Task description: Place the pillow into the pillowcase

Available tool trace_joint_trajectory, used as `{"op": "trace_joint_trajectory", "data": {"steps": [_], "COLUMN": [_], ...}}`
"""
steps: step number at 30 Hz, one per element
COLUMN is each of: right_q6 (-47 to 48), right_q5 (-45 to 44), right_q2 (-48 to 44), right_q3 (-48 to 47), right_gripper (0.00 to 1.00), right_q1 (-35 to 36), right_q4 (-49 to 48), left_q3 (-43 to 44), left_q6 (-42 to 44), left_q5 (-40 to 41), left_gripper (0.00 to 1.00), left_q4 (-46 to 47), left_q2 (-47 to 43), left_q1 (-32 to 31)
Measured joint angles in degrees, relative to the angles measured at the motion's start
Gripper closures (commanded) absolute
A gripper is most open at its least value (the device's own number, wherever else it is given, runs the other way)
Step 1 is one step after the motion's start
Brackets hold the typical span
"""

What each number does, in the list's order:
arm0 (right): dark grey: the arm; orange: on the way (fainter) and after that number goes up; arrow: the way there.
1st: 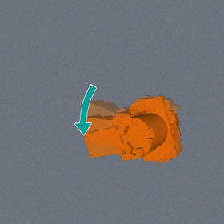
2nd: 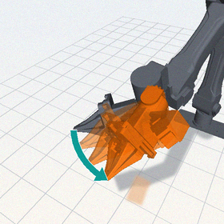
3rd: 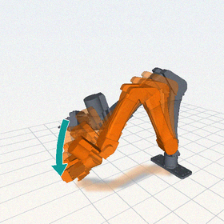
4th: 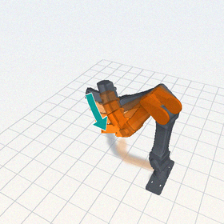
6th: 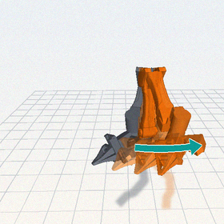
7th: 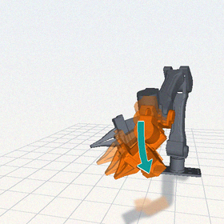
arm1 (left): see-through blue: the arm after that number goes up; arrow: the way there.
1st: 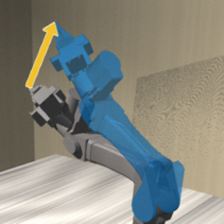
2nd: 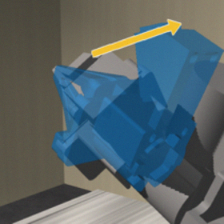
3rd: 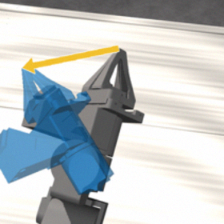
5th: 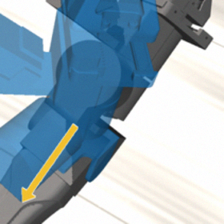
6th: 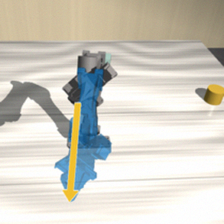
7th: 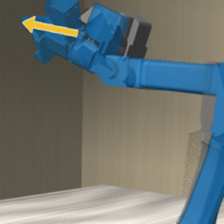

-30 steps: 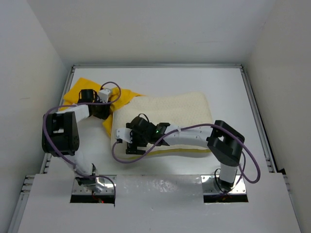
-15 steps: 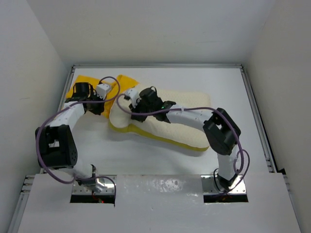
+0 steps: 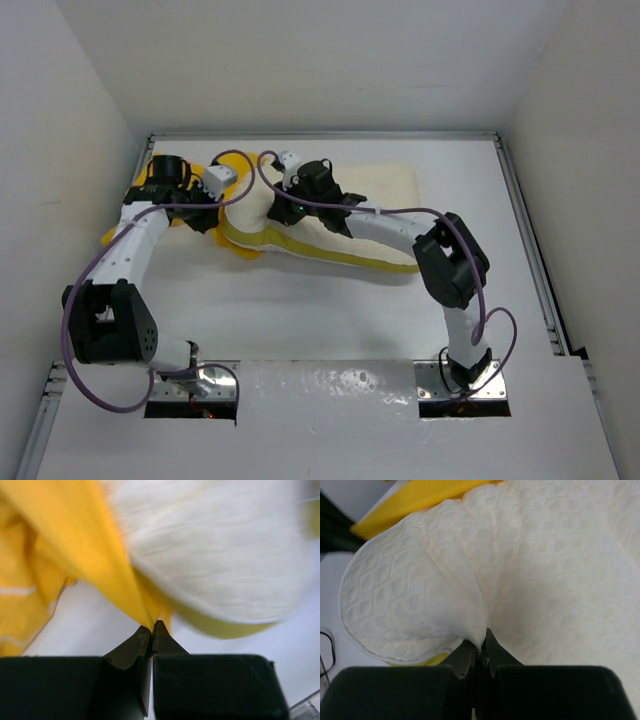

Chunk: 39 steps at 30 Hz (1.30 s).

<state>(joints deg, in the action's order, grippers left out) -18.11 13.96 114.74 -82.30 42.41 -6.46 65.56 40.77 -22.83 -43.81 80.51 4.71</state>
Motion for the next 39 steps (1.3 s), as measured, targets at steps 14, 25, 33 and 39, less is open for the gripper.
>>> {"op": "trace_joint_trajectory", "data": {"steps": [14, 25, 33, 39], "right_q6": [-13.0, -17.4, -11.8, -6.5], "right_q5": [-9.8, -11.8, -4.5, -0.4], "right_q2": [8.7, 10.9, 7.8, 1.4], "right_q3": [-12.7, -7.5, -3.7, -4.5], "right_gripper": [1.0, 0.96, 0.04, 0.94], "right_q1": [-0.1, 2.4, 3.4, -1.9], "right_q4": [1.2, -3.4, -5.0, -1.8], "left_q3": [10.7, 8.8, 7.9, 23.0], "left_q6": [0.1, -11.7, -14.7, -16.8], "left_q5": [-10.0, -15.1, -9.6, -5.2], "left_gripper": [1.0, 0.99, 0.07, 0.55], "left_q4": [-6.4, -3.1, -7.0, -3.2], "left_q2": [0.9, 5.0, 10.5, 8.2], "left_q1": [-5.7, -5.9, -4.1, -0.9]}}
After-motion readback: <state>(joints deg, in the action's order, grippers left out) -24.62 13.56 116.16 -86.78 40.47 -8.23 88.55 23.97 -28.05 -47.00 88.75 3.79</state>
